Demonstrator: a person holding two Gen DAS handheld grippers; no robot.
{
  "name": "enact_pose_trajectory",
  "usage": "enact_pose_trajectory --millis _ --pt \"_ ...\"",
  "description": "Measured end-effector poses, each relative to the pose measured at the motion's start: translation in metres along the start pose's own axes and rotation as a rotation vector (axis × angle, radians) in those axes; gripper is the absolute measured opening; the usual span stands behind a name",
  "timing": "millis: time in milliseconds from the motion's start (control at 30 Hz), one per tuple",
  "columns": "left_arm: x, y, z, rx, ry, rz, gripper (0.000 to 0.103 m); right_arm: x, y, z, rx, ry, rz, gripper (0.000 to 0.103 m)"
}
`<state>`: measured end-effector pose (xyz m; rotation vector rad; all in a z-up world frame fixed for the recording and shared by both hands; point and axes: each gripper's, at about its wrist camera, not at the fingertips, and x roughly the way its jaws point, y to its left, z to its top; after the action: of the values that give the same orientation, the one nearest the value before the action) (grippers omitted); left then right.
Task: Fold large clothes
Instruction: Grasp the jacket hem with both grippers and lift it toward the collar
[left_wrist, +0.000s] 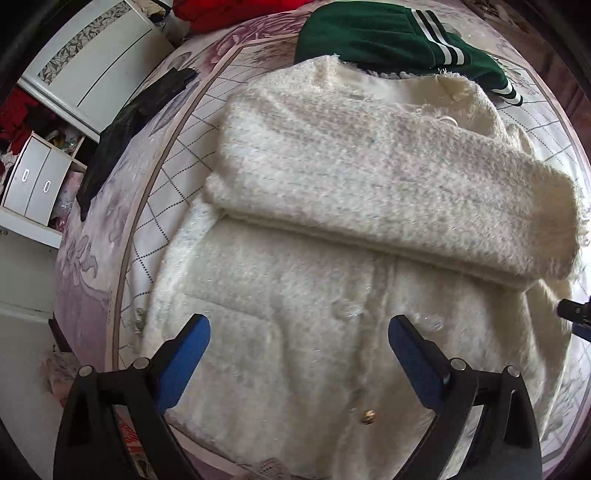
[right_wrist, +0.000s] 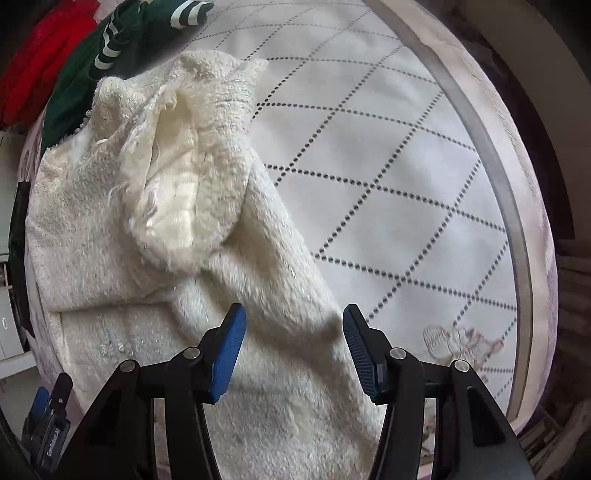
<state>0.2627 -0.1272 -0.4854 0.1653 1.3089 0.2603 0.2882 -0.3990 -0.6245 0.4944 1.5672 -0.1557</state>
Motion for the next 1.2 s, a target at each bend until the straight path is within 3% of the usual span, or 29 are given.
enact_pose_trajectory --millis 33,67,100,167,233,300,433,633,700,833,1000,1067,1200 --pt "-0.001 -0.008 -0.001 -0.010 0.003 0.007 0.099 0.008 -0.004 0.007 -0.011 0.016 0.007 0.054" --pt "0.000 -0.015 -0.001 -0.025 0.012 0.016 0.099 0.015 -0.015 0.012 0.000 0.030 0.036 0.027" --pt "0.002 -0.020 -0.002 -0.040 0.022 0.028 0.099 0.022 -0.025 0.017 0.028 0.053 0.058 0.008" --pt "0.001 -0.027 -0.005 -0.072 0.047 0.044 0.099 0.034 -0.046 0.027 0.089 0.112 0.145 0.008" --pt "-0.005 -0.030 -0.010 -0.086 0.061 0.069 0.099 0.031 -0.054 0.039 0.055 0.175 0.203 0.008" --pt "-0.020 -0.037 -0.019 -0.066 0.062 0.116 0.099 0.015 -0.061 0.046 -0.004 0.204 0.235 0.015" --pt "-0.055 -0.061 -0.049 0.007 0.075 0.200 0.099 -0.034 -0.110 0.043 -0.062 0.206 0.257 0.061" --pt "-0.081 -0.158 -0.114 0.208 0.079 0.297 0.099 -0.079 -0.208 0.020 -0.055 0.188 0.208 0.061" --pt "-0.079 -0.197 -0.137 0.279 0.081 0.302 0.099 -0.072 -0.223 0.007 -0.048 0.162 0.195 0.061" --pt "-0.069 -0.260 -0.174 0.376 0.111 0.287 0.099 -0.077 -0.265 0.014 -0.007 0.130 0.233 0.063" --pt "-0.042 -0.298 -0.191 0.425 0.162 0.299 0.099 -0.080 -0.271 0.050 -0.008 0.040 0.314 0.068" --pt "-0.031 -0.304 -0.190 0.427 0.195 0.297 0.099 -0.080 -0.266 0.070 -0.031 0.012 0.346 0.080" --pt "-0.015 -0.296 -0.173 0.356 0.213 0.318 0.101 -0.056 -0.229 0.113 -0.117 0.050 0.420 0.081"
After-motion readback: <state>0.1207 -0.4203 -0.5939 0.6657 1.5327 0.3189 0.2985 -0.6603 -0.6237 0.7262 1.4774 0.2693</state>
